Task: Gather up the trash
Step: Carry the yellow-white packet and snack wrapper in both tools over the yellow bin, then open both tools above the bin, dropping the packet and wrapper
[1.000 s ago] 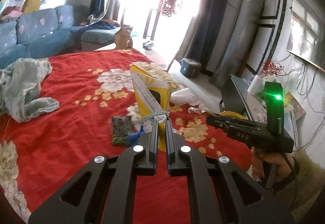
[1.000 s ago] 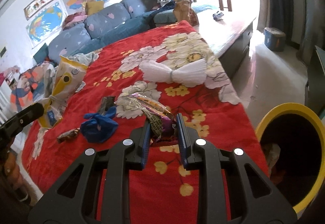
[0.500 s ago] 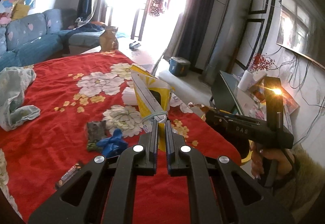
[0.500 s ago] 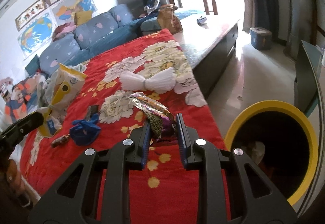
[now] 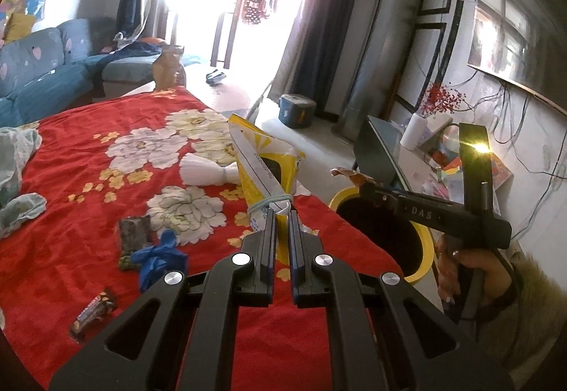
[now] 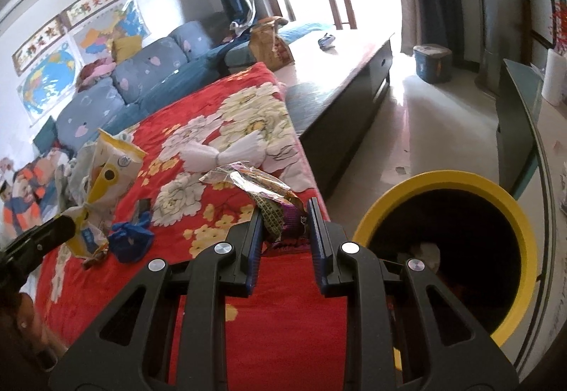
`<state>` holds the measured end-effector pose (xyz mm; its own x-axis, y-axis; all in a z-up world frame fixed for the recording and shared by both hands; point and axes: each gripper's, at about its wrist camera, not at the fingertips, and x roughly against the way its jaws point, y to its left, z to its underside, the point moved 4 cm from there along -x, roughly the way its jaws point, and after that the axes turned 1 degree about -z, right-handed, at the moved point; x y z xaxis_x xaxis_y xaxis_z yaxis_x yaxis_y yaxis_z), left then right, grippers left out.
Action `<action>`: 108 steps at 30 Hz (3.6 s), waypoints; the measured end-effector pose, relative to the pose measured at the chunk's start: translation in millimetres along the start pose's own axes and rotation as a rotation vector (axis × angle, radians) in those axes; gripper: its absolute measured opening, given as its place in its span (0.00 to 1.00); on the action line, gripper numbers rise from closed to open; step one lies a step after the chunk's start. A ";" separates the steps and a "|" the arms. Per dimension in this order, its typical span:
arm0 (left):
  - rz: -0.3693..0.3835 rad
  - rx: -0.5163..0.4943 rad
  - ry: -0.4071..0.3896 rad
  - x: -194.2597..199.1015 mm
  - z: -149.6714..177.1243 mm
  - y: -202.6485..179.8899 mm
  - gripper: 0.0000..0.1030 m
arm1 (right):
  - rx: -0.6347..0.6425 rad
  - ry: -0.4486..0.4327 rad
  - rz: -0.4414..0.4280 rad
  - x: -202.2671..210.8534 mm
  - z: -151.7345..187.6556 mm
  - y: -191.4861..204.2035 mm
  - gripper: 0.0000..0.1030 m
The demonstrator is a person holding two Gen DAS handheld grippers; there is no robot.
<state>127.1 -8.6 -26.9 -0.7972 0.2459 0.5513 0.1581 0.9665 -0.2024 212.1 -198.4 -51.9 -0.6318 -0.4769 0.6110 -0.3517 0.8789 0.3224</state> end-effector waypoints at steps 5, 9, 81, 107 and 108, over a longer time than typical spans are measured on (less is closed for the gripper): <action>0.013 -0.015 0.005 -5.1 -0.9 -8.6 0.06 | -0.029 -0.012 0.017 5.7 -0.9 -14.2 0.18; 0.024 -0.023 0.010 -8.4 -0.6 -15.7 0.06 | -0.047 -0.019 0.028 9.0 -1.4 -23.6 0.18; 0.175 -0.189 0.197 -104.3 45.6 -139.6 0.06 | -0.363 -0.006 0.235 24.0 31.3 -166.6 0.18; 0.214 -0.094 0.236 -156.0 49.9 -148.9 0.70 | -0.438 -0.015 0.245 30.8 37.6 -188.4 0.44; 0.209 -0.095 0.226 -153.3 48.1 -147.0 0.72 | -0.434 -0.016 0.246 31.2 37.2 -187.8 0.46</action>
<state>198.0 -191.9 -120.6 -0.5938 0.4394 0.6741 0.3667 0.8934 -0.2594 232.8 -378.7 -120.2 -0.6720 -0.2521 0.6963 0.1265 0.8874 0.4433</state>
